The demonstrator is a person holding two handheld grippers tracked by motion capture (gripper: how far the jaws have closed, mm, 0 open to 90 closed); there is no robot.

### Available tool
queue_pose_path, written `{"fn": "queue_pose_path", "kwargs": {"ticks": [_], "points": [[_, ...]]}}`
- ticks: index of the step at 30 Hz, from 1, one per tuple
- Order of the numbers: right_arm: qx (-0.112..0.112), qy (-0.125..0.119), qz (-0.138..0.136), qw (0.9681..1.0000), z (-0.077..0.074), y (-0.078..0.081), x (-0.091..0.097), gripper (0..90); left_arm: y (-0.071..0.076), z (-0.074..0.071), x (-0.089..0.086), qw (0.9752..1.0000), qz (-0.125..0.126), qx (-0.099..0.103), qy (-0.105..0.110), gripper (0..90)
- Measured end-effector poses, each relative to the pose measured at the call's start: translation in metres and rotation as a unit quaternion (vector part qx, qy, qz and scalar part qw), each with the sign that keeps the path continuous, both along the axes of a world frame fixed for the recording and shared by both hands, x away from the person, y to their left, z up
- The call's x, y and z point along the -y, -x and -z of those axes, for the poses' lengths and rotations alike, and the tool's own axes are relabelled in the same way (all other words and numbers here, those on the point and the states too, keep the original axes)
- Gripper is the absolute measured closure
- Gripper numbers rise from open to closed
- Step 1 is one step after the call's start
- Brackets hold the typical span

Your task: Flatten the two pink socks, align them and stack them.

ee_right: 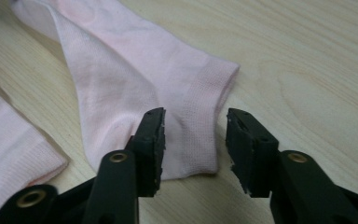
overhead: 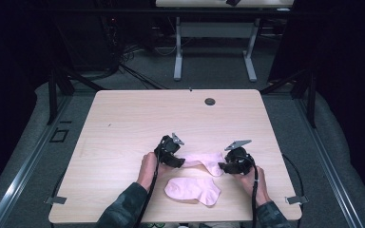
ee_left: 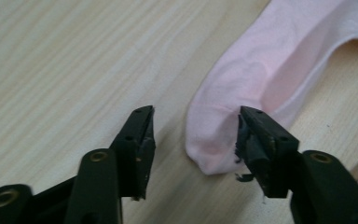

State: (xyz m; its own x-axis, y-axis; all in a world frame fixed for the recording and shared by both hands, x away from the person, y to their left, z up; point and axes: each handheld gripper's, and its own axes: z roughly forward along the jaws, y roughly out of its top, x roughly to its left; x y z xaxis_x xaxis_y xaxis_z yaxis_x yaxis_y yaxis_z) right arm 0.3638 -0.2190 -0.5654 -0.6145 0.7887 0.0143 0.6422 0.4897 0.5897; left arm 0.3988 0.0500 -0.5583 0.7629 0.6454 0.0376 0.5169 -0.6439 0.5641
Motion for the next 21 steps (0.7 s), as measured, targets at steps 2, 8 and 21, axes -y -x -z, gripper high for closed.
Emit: {"fn": "queue_pose_path", "kwargs": {"ticks": [2,8,21], "points": [[0.000,-0.009,-0.001,1.0000,0.0004,0.0002,-0.0011,61.1,0.0000,0.0016,0.0008,1.0000,0.002,-0.004,-0.003,51.5],[-0.003,-0.011,-0.003,0.9999,0.0005,0.0008,-0.0027,69.4,0.0007,0.0019,0.0019,0.9999,0.014,-0.010,-0.004,64.2],[-0.007,-0.020,0.001,0.9998,0.0009,-0.0003,-0.0014,75.0,-0.0022,0.0042,-0.0025,0.9993,0.018,-0.026,0.020,83.2]]}}
